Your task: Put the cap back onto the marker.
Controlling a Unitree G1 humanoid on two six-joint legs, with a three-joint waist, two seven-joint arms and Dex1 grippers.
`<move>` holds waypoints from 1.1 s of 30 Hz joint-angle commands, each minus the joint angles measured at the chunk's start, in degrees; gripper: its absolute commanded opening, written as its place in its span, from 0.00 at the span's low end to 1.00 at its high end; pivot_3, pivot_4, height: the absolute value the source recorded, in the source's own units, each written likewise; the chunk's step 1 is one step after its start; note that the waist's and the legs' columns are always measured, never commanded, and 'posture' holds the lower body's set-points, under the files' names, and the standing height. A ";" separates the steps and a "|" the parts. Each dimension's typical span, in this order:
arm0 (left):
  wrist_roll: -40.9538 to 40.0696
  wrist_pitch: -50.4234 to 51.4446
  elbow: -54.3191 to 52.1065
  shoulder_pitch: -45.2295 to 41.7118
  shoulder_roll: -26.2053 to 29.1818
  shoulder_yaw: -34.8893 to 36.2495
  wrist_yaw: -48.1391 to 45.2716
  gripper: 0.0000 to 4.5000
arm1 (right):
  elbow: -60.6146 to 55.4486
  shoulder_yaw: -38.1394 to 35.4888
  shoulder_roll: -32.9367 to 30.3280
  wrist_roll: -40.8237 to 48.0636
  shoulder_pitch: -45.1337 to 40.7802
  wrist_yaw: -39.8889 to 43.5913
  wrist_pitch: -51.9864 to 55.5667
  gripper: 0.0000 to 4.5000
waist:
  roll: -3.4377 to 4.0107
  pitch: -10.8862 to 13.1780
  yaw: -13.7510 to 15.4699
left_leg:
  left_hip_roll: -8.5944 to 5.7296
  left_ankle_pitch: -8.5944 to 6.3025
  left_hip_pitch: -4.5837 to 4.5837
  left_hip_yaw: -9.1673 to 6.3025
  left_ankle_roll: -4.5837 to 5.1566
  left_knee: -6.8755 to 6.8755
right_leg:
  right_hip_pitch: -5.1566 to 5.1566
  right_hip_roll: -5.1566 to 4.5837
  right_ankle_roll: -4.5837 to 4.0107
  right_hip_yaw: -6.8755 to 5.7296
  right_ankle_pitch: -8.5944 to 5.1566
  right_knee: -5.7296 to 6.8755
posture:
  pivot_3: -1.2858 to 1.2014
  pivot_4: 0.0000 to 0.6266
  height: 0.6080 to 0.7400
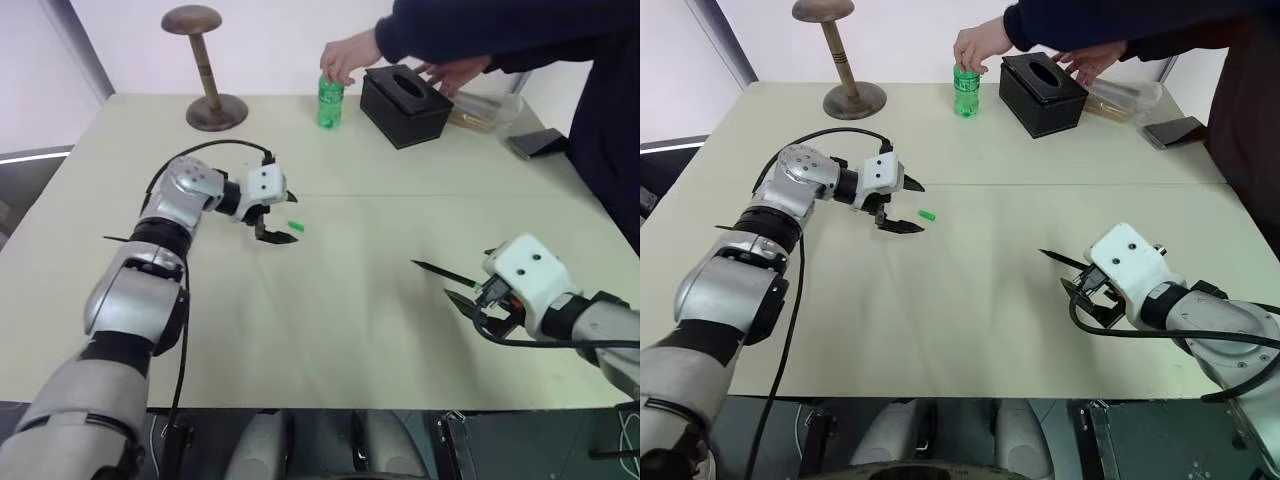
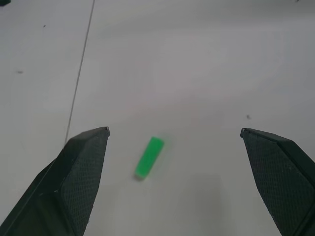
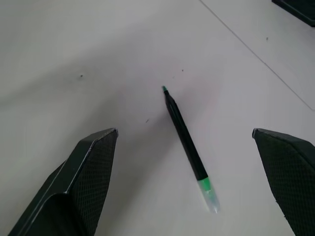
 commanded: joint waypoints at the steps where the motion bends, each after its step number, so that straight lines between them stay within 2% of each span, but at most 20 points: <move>1: 2.10 1.00 3.25 -2.31 -0.95 0.85 4.47 1.00 | -2.64 0.30 1.69 -1.20 -0.53 -2.14 0.37 0.99 | -0.03 0.01 0.01 | -0.01 0.00 -0.01 0.00 0.00 0.00 | -0.01 0.00 0.00 0.00 0.00 0.00 | 0.52 0.24 1.00; 12: 3.21 10.31 7.14 -2.26 -3.99 3.69 6.26 1.00 | -5.64 -0.01 4.99 -1.22 2.01 -6.28 2.03 0.99 | -0.05 0.03 -0.07 | -0.06 0.00 -0.03 0.00 0.00 0.00 | -0.04 0.02 0.00 -0.01 0.00 0.02 | 0.52 0.24 1.00; 25: 5.39 12.63 7.89 -1.03 -4.57 3.95 8.32 1.00 | -5.64 -0.68 3.57 2.46 3.58 -10.51 0.47 0.99 | -0.06 0.02 -0.06 | -0.06 0.00 -0.01 0.00 0.00 0.00 | -0.02 0.02 0.00 -0.01 0.00 0.04 | 0.52 0.24 1.00; 28: 5.72 12.86 8.00 -0.95 -4.78 4.16 8.66 0.82 | -5.64 -1.03 3.11 3.43 3.96 -11.47 0.16 1.00 | -0.06 0.02 -0.06 | -0.06 0.00 -0.01 0.00 0.00 0.00 | -0.02 0.02 0.00 -0.01 0.00 0.05 | 0.52 0.24 1.00; 30: 5.97 13.07 8.06 -0.95 -4.94 4.30 8.57 0.60 | -5.64 -1.30 2.73 4.25 4.18 -12.14 -0.03 1.00 | -0.06 0.02 -0.05 | -0.06 0.00 -0.01 0.00 0.00 0.01 | -0.02 0.02 0.00 -0.01 0.00 0.05 | 0.52 0.24 1.00; 33: 6.23 13.20 8.07 -0.91 -5.06 4.35 8.53 0.60 | -5.64 -1.80 2.22 5.46 4.75 -13.23 -0.36 1.00 | -0.06 0.02 -0.05 | -0.06 0.00 -0.01 0.00 0.00 0.01 | -0.03 0.02 0.00 -0.01 0.00 0.06 | 0.52 0.24 1.00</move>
